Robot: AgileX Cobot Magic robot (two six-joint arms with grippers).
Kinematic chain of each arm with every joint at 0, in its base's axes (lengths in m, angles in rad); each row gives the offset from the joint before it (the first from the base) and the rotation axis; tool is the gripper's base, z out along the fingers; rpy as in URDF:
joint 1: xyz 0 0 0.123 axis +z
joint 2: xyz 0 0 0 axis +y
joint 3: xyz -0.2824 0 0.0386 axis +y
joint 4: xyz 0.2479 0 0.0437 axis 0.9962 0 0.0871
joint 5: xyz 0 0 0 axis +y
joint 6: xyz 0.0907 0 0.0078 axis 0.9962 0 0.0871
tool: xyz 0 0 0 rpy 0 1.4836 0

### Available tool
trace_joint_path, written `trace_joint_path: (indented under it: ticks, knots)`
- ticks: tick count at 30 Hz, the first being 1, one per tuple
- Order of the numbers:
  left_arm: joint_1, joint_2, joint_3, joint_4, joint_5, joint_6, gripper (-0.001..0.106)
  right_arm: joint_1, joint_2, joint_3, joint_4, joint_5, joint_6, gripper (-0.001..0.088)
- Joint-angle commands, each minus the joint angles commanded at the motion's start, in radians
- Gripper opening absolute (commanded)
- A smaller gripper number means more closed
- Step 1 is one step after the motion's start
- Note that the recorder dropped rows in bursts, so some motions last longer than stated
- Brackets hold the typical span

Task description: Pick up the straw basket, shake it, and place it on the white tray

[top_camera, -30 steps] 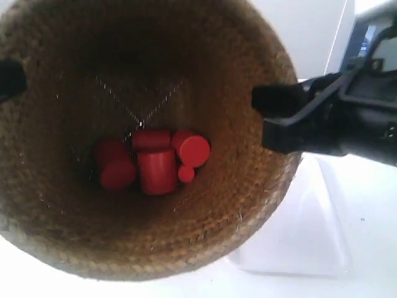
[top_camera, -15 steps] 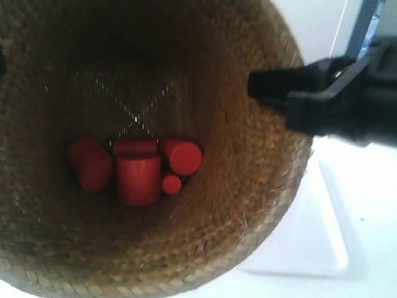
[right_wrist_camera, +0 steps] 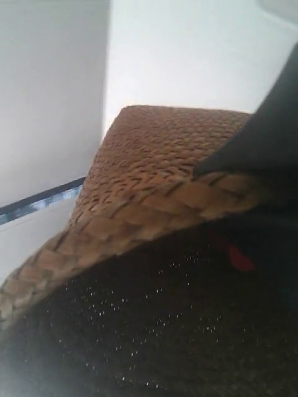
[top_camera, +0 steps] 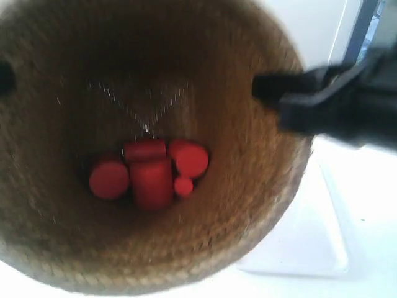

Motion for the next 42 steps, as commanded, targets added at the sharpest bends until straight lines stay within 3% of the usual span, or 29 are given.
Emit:
trace_joint_path:
  ticks: [4, 7, 9, 11, 12, 13, 16, 18, 19, 20, 23, 24, 25, 28, 29, 33, 35, 39, 40, 42]
  knots:
    - [0.000, 0.096, 0.099, 0.022, -0.022, -0.018, 0.000, 0.000, 0.136, 0.099, -0.029, -0.058, -0.003, 0.0000]
    - [-0.001, 0.061, 0.027, -0.019, 0.117, -0.043, 0.000, 0.009, 0.086, 0.020, -0.002, 0.046, 0.021, 0.0000]
    - [-0.001, 0.028, -0.023, -0.048, 0.143, -0.040, 0.000, 0.019, 0.040, -0.018, -0.002, 0.077, 0.018, 0.0000]
    - [-0.001, 0.028, -0.006, 0.040, 0.061, -0.039, 0.000, 0.023, 0.031, 0.028, -0.051, -0.036, -0.026, 0.0000]
    - [-0.001, 0.054, 0.038, 0.089, -0.020, -0.075, 0.000, 0.023, 0.093, 0.072, -0.065, -0.142, -0.026, 0.0000]
    - [-0.001, 0.057, 0.045, 0.090, -0.036, -0.110, 0.000, 0.023, 0.114, 0.080, -0.065, -0.161, -0.023, 0.0000]
    - [-0.001, -0.018, -0.029, 0.063, 0.092, -0.117, 0.000, 0.031, -0.012, -0.047, -0.037, 0.108, 0.039, 0.0000]
    - [-0.001, -0.015, 0.018, 0.073, 0.081, -0.110, 0.000, 0.031, -0.048, -0.013, -0.145, 0.048, 0.031, 0.0000]
    - [-0.001, 0.020, 0.074, 0.073, 0.004, -0.107, 0.000, 0.031, -0.002, 0.054, -0.190, -0.076, 0.041, 0.0000]
    - [-0.001, 0.030, 0.084, 0.064, -0.010, -0.118, 0.000, 0.031, 0.020, 0.073, -0.186, -0.109, 0.046, 0.0000]
    - [-0.001, -0.022, -0.024, 0.000, 0.180, -0.110, 0.000, 0.031, -0.084, -0.014, -0.149, 0.158, 0.190, 0.0000]
    - [-0.001, -0.029, -0.029, 0.000, 0.185, -0.106, 0.000, 0.031, -0.100, -0.013, -0.168, 0.168, 0.204, 0.0000]
    - [-0.001, -0.015, 0.005, 0.010, 0.140, -0.078, 0.000, 0.031, -0.084, 0.041, -0.281, 0.052, 0.203, 0.0000]
    - [-0.001, 0.054, 0.096, 0.002, 0.011, -0.073, 0.000, 0.026, 0.038, 0.145, -0.349, -0.170, 0.227, 0.0000]
    - [-0.001, 0.060, 0.096, -0.020, 0.024, -0.073, 0.000, 0.026, 0.057, 0.140, -0.339, -0.156, 0.241, 0.0000]
    - [-0.003, 0.005, -0.003, -0.070, 0.181, -0.033, 0.000, 0.033, -0.025, 0.027, -0.296, 0.105, 0.376, 0.0000]
    - [-0.003, -0.002, 0.000, -0.084, 0.144, -0.026, 0.000, 0.041, -0.055, 0.048, -0.295, 0.024, 0.392, 0.0000]
    - [-0.001, 0.091, 0.114, -0.200, -0.005, 0.043, 0.000, 0.041, 0.081, 0.160, -0.332, -0.280, 0.343, 0.0000]
    - [-0.001, 0.092, 0.107, -0.244, 0.019, 0.045, 0.000, 0.041, 0.087, 0.143, -0.326, -0.261, 0.364, 0.0000]
    - [-0.001, 0.056, 0.041, -0.281, 0.153, 0.073, 0.000, 0.056, 0.015, 0.061, -0.328, -0.094, 0.374, 0.0000]
